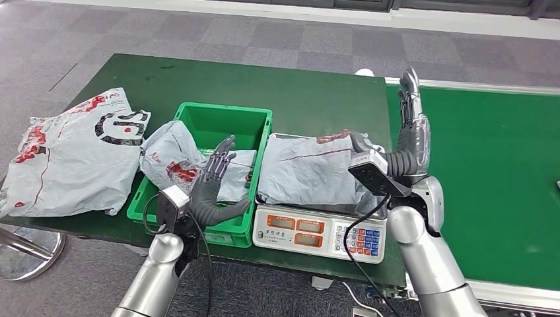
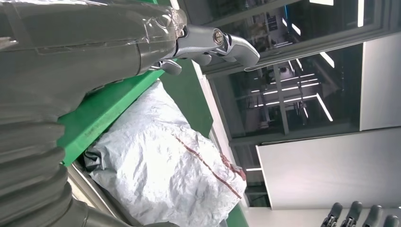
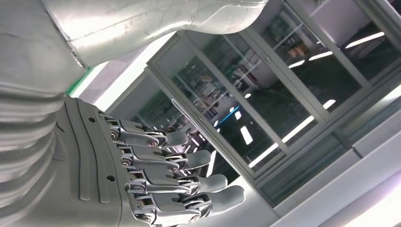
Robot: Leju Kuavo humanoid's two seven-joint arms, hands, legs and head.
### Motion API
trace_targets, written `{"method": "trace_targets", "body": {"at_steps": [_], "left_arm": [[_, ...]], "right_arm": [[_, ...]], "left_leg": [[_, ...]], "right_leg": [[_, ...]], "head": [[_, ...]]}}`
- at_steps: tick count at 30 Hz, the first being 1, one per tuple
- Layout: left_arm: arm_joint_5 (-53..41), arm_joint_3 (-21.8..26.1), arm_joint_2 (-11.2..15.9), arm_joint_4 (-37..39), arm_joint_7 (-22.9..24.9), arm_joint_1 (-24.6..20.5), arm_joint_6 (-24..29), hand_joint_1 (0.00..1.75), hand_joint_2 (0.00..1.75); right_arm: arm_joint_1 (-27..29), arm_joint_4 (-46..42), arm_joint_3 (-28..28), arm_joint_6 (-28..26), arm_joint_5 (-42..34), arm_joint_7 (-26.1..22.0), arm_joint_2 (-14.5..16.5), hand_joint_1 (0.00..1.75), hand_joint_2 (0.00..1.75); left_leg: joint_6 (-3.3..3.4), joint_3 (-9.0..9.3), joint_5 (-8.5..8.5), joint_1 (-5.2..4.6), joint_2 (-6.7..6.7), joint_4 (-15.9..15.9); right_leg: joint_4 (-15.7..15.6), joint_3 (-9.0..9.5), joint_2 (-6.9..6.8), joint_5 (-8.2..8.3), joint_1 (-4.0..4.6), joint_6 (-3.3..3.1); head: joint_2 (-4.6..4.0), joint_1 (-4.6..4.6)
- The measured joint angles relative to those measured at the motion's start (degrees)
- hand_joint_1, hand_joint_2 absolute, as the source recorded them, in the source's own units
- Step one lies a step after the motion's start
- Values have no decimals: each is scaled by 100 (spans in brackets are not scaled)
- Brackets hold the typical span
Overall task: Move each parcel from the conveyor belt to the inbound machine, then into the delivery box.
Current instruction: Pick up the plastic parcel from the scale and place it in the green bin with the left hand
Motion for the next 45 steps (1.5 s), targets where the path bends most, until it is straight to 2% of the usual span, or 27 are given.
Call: {"method": "trace_targets", "body": {"at_steps": [2, 5, 10, 15, 19, 27, 31, 33, 35, 45], "left_arm": [[-115, -1, -27, 114, 26, -112, -28, 0, 175], [-357, -40, -140, 561, 101, -531, -49, 0, 175], [-738, -204, -495, 1659, 354, -1379, -21, 0, 175], [-1561, -645, -889, 2801, 1194, -2035, 313, 0, 175], [-1579, -1271, -1083, 3340, 1898, -2273, 547, 0, 175], [-1504, -1978, -1180, 3822, 2071, -2539, 783, 0, 175], [-1841, -2436, -1181, 3969, 2738, -2664, 995, 0, 175], [-1900, -2702, -1180, 4043, 3027, -2737, 1030, 87, 175], [-1906, -2885, -1179, 4126, 3122, -2801, 1068, 175, 175], [-2206, -2941, -1177, 4326, 3031, -2943, 1396, 175, 175]], "right_arm": [[63, -90, -4, 6, -348, -272, 46, 0, 175], [234, -350, 12, 156, -997, -733, 241, 0, 175], [483, -636, 136, 599, -1630, -1052, 612, 0, 175], [680, -799, 207, 783, -1801, -1122, 892, 0, 175], [886, -920, 208, 825, -1762, -1102, 1021, 0, 175], [1074, -1024, 205, 904, -1696, -1031, 1144, 0, 175], [1106, -1032, 186, 1006, -1601, -976, 1192, 0, 175], [1106, -1032, 169, 1073, -1566, -948, 1215, 0, 175], [1103, -1032, 153, 1115, -1548, -927, 1237, 0, 175], [1095, -1017, 9, 1174, -1517, -844, 1293, 0, 175]], "left_leg": [[0, 0, 0, 0, -1, 1], [0, 0, 1, 1, -2, 0], [0, 0, 3, 1, -4, 0], [2, -1, 2, -1, -5, 3], [2, -2, -3, -2, -4, 3], [2, 0, -2, 0, -3, 0], [2, 2, -2, -1, -2, 1], [2, 6, -2, -1, -1, 1], [2, 11, -3, -1, -1, 0], [0, 31, -2, 2, 0, -2]], "right_leg": [[0, -1, -3, 0, 0, 0], [0, 0, -5, 0, 1, -1], [0, 1, -3, 1, 1, -1], [0, 3, -4, 2, -1, 0], [0, 2, -2, 1, -1, 1], [0, 3, -3, 0, 0, 1], [0, 6, -1, 0, 0, 1], [0, 11, 0, 0, 0, 1], [0, 16, 0, 0, 0, 0], [0, 35, 1, 0, 2, 0]], "head": [[0, 1], [0, 0], [0, 1], [1, 2], [0, 1], [0, 1], [0, 1], [0, 0], [0, 1], [0, 0]]}}
